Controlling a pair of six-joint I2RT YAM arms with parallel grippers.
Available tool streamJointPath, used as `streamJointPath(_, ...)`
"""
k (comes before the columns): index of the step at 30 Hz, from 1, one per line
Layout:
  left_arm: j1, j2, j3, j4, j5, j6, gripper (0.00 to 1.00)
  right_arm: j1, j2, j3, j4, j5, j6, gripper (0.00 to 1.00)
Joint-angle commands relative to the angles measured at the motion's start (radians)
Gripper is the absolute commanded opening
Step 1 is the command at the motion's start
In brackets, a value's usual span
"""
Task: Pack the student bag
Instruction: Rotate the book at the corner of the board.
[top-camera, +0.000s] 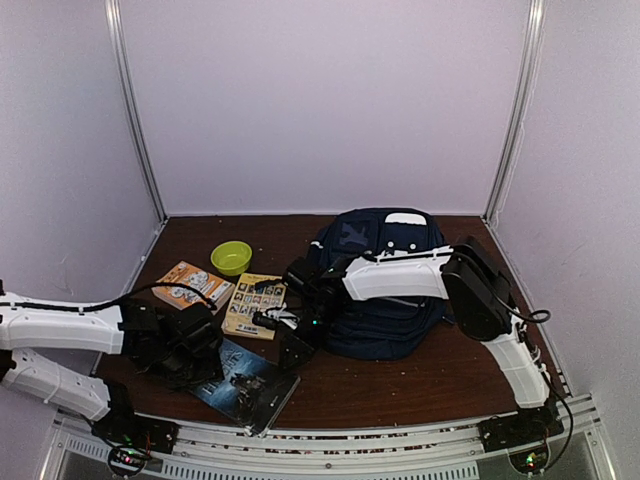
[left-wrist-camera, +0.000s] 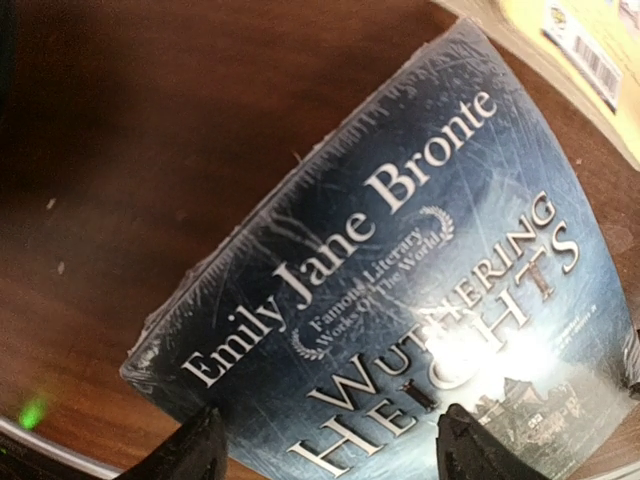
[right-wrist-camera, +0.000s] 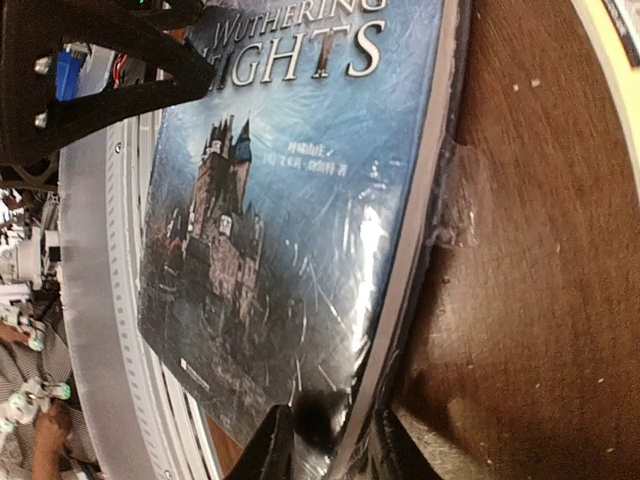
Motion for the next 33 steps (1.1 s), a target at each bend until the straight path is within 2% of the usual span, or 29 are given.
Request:
streamJointPath(1, 0.022, 0.156, -0.043, 0.372, 0.058, 0.129, 0.73, 0.008, -0.026, -0.042, -0.006, -0.032, -0.001, 0.24)
streamJointPath(8, 0.050, 0.215, 0.063, 0.355, 0.011, 0.351, 0.72, 0.010, -0.092, -0.173, 0.001, -0.066, -0.012, 0.20)
streamJointPath(14, 0.077, 0.104, 0.138, 0.227, -0.101, 0.449, 0.74, 0.003, -0.181, -0.297, 0.038, -0.060, -0.003, 0.21)
streamJointPath(18, 0.077, 0.009, 0.123, 0.145, -0.111, 0.389, 0.76, -0.019, -0.235, -0.319, 0.073, -0.013, 0.032, 0.31)
streamJointPath(21, 0.077, -0.030, 0.054, 0.158, -0.044, 0.293, 0.76, -0.027, -0.236, -0.295, 0.075, 0.005, 0.049, 0.35)
streamJointPath(25, 0.077, -0.052, -0.078, 0.301, 0.059, 0.173, 0.76, -0.026, -0.186, -0.244, 0.081, -0.002, 0.081, 0.35)
streamJointPath(29, 0.077, -0.052, -0.144, 0.393, 0.072, 0.099, 0.77, -0.024, -0.137, -0.206, 0.068, 0.014, 0.088, 0.35)
streamJointPath(33, 0.078, -0.031, -0.180, 0.486, 0.083, 0.071, 0.76, -0.026, -0.107, -0.212, 0.076, 0.020, 0.102, 0.29)
